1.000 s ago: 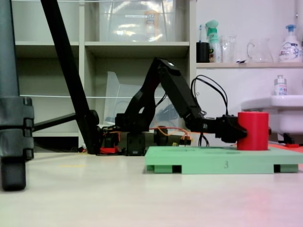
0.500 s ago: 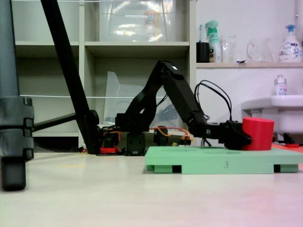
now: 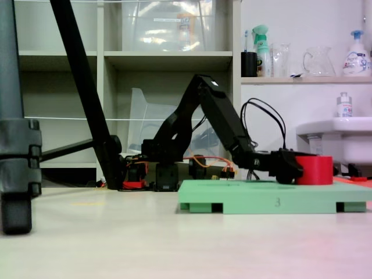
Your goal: Put the cylinder block into the corresponding hole
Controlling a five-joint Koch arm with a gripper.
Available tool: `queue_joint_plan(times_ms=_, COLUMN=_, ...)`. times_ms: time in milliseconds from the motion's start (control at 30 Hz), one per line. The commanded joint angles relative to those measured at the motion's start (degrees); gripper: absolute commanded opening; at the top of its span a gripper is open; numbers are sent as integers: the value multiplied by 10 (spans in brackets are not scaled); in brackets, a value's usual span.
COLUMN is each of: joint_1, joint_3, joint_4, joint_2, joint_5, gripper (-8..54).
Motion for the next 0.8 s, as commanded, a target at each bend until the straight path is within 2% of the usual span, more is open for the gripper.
queue_joint_plan(times_ms=0, joint_1=-10, joint_3=12, joint_4=-21, joint_2=38, joint_5=0, gripper=524)
queue_joint_plan(times_ms=100, joint_1=-3, joint_3=66, joint_4=-30, joint_2=85, joint_5=-6, gripper=523)
queue_joint_plan(times_ms=200, joint_1=16, joint_3=140, joint_4=-24, joint_2=196, joint_5=-28, gripper=519)
queue_joint_plan(times_ms=233, joint_1=23, joint_3=169, joint_4=-4, joint_2=256, joint_5=-40, gripper=514)
queue_joint_plan(times_ms=300, joint_1=50, joint_3=219, joint_4=103, joint_2=410, joint_5=-93, gripper=450)
queue_joint_plan(times_ms=367, joint_1=95, joint_3=223, joint_4=335, joint_2=591, joint_5=-171, gripper=367)
queue_joint_plan(times_ms=433, joint_1=142, joint_3=207, joint_4=498, joint_2=686, joint_5=-270, gripper=344)
queue_joint_plan(times_ms=500, joint_1=195, joint_3=196, joint_4=595, joint_2=734, joint_5=-398, gripper=349)
queue_joint_plan(times_ms=600, joint_1=303, joint_3=242, joint_4=645, joint_2=789, joint_5=-660, gripper=361)
queue_joint_plan(times_ms=667, joint_1=365, joint_3=293, joint_4=634, joint_2=800, joint_5=-759, gripper=367)
queue_joint_plan(times_ms=767, joint_1=454, joint_3=378, joint_4=579, joint_2=802, joint_5=-842, gripper=366)
